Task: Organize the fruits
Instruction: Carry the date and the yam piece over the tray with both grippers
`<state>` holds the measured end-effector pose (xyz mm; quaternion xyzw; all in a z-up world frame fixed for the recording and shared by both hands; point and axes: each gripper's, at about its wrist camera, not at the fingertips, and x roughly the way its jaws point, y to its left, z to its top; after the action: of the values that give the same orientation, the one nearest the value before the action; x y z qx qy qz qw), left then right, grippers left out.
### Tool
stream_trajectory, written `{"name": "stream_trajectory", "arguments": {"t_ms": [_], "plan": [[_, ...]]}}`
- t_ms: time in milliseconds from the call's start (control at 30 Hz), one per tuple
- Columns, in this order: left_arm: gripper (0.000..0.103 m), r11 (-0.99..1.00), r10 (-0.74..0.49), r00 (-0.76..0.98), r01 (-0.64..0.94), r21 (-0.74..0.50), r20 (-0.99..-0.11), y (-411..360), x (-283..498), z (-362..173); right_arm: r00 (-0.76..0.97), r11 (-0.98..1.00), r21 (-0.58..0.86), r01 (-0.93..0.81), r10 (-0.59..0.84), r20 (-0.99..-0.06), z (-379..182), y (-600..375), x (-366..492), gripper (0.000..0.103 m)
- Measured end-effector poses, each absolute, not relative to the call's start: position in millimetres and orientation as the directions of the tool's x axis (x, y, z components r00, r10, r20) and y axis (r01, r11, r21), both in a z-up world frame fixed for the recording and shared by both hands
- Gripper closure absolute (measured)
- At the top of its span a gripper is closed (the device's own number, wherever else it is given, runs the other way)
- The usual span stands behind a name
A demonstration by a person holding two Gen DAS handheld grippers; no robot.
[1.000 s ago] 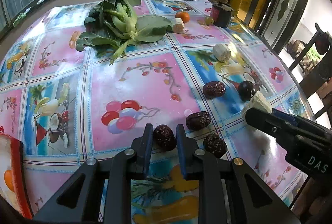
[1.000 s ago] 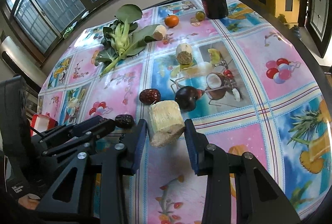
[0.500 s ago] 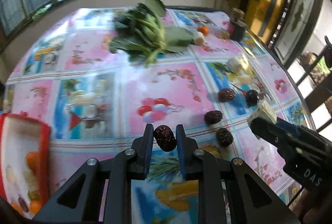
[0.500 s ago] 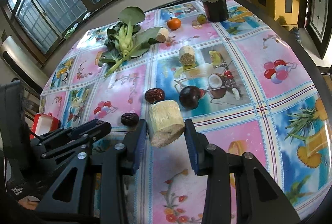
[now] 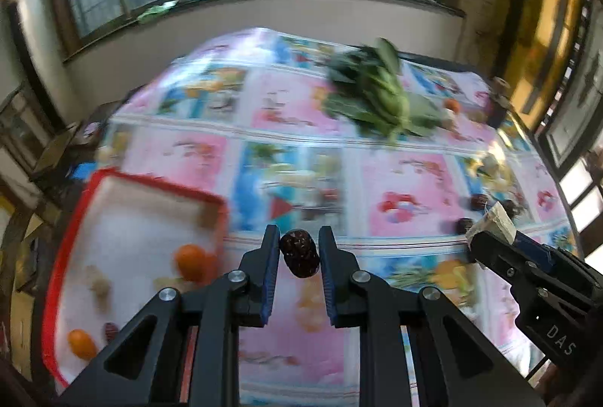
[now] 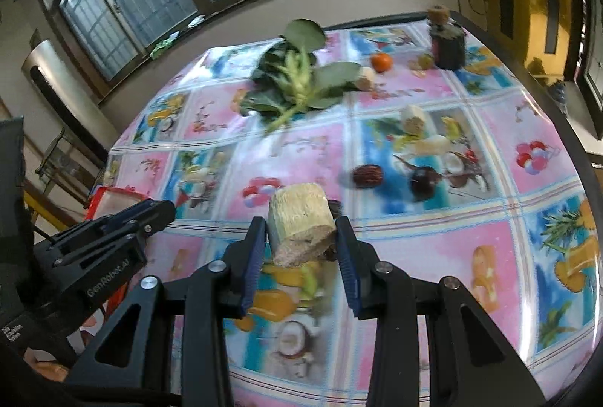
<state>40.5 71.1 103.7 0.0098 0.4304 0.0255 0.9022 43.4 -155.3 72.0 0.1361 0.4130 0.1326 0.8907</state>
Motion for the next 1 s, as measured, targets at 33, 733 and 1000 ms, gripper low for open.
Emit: {"name": "stream_trajectory", "arguments": {"t_ms": [33,733,1000], "plan": [[0.083,0.998,0.067,0.628,-0.052,0.044,-0.776,79,39,104,0.622,0.926,0.352,-0.136,0.356,-0.697,74,-148,44,0.064],[0.083,0.949,0.247,0.568,-0.305,0.078,-0.785,240,14,94,0.503,0.847,0.325,-0.420,0.515,-0.694,94,60,53,0.064],[0.083,0.943,0.247,0.543,-0.327,0.069,-0.803,263,16,80,0.473,0.835,0.294,-0.465,0.515,-0.715,86,108,69,0.064]]}}
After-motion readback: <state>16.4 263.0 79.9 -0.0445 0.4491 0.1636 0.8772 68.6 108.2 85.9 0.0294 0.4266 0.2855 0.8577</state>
